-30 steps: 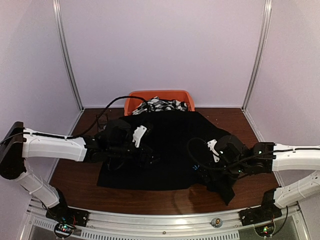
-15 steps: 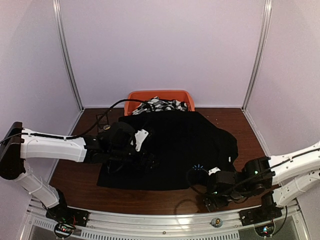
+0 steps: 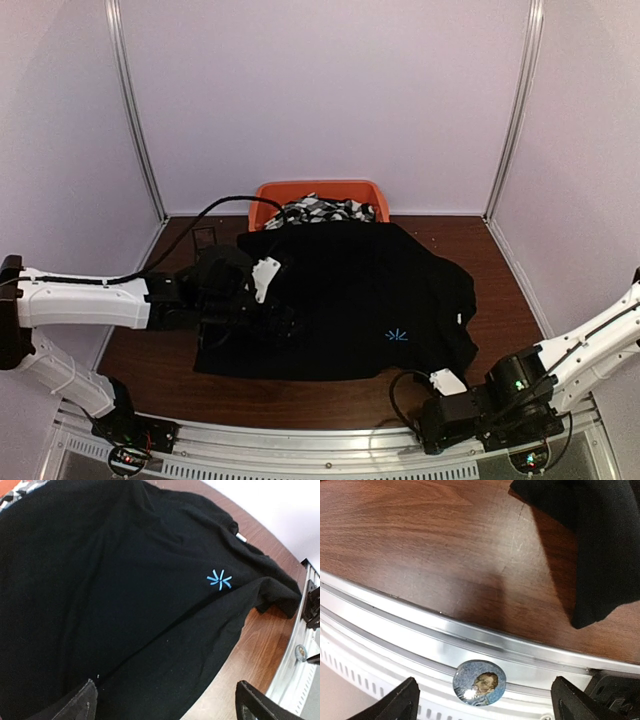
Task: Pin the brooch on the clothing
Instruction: Pick up the brooch from the corner of the board.
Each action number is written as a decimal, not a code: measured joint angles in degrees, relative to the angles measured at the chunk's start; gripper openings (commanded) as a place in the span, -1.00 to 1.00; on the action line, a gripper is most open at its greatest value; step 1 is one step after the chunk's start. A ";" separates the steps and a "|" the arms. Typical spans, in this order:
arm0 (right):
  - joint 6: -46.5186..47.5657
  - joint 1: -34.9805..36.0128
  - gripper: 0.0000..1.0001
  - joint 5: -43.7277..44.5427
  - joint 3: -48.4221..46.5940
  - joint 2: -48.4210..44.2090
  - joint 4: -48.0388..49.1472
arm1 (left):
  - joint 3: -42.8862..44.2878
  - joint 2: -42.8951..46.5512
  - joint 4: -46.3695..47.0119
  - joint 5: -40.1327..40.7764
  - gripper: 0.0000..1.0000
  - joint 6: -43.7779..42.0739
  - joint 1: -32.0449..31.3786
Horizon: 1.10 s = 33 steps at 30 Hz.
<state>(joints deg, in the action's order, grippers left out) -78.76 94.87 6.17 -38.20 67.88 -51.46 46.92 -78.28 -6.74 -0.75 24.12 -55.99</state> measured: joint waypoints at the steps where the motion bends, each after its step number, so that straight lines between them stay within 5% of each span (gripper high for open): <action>1: -0.76 0.35 0.85 -0.20 0.00 0.11 0.22 | 0.00 0.74 0.02 0.00 0.95 0.00 0.00; 8: -2.99 3.23 0.83 -2.93 -0.02 6.23 2.93 | -0.26 3.32 0.02 0.15 0.95 0.02 0.00; 15: -7.13 4.42 0.48 -3.26 3.56 5.27 5.86 | -1.44 3.85 -0.79 0.17 0.95 0.07 0.00; 26: -8.09 4.50 0.40 -2.36 4.17 5.29 8.96 | -1.49 3.69 -0.85 0.33 0.95 0.07 0.00; 33: -6.64 4.66 0.15 -2.05 2.51 8.07 8.48 | -1.49 3.69 -0.87 0.35 0.95 0.50 0.00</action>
<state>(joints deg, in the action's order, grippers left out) -85.41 99.53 4.12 -35.68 75.94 -42.98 45.43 -74.59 -7.62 -0.40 24.62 -55.99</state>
